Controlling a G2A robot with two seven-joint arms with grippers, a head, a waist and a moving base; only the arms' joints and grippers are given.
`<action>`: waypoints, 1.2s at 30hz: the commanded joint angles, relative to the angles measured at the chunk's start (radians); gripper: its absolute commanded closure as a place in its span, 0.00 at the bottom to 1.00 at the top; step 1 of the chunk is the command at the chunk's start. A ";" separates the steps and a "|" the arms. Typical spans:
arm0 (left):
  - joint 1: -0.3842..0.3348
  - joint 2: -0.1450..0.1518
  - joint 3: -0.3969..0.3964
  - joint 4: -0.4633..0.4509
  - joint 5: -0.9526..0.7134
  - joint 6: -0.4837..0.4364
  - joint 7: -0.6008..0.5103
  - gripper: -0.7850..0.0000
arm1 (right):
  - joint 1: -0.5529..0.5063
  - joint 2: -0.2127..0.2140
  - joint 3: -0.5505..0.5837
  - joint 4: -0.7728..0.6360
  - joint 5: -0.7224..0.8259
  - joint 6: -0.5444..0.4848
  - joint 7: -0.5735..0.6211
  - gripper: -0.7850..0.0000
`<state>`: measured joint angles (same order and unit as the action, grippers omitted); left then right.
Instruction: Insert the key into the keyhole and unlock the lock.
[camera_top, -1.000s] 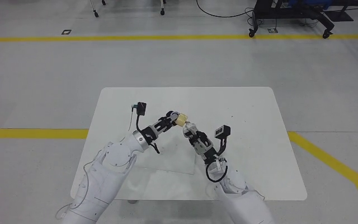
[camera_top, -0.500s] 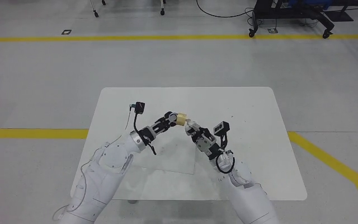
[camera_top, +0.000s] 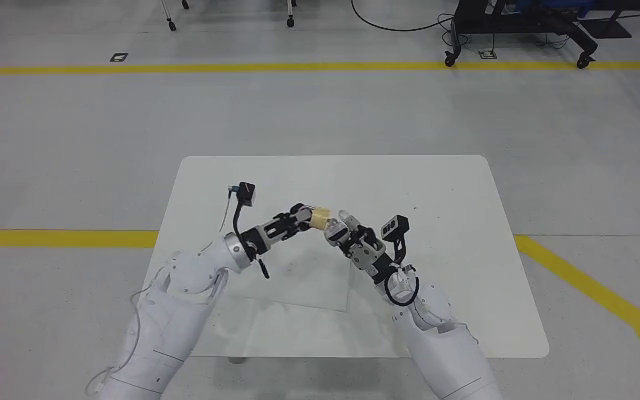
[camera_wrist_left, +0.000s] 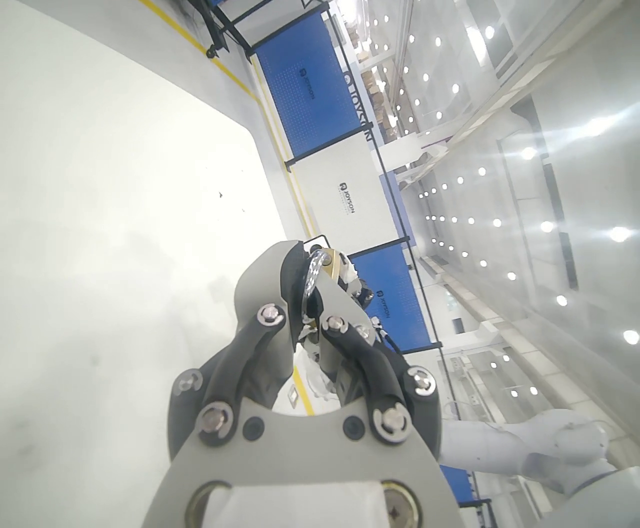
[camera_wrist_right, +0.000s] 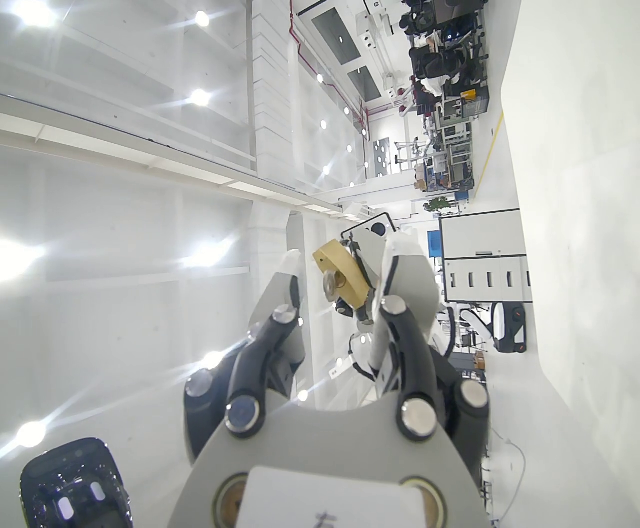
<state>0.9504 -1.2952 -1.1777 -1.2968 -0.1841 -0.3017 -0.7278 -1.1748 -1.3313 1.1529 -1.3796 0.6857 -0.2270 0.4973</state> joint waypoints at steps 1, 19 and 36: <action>-0.002 0.001 -0.011 0.008 -0.077 0.023 -0.042 1.00 | 0.000 0.000 0.000 0.000 0.000 0.000 0.000 0.00; 0.023 0.024 -0.056 -0.032 0.073 -0.066 -0.064 1.00 | -0.039 0.008 0.032 -0.046 -0.071 0.050 -0.057 0.45; 0.063 0.051 -0.066 -0.067 0.259 -0.191 -0.056 1.00 | -0.010 0.028 0.056 -0.031 -0.062 0.262 0.166 0.55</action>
<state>1.0129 -1.2441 -1.2483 -1.3624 0.0762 -0.4892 -0.7811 -1.1892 -1.3027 1.2133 -1.4142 0.6231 0.0275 0.6638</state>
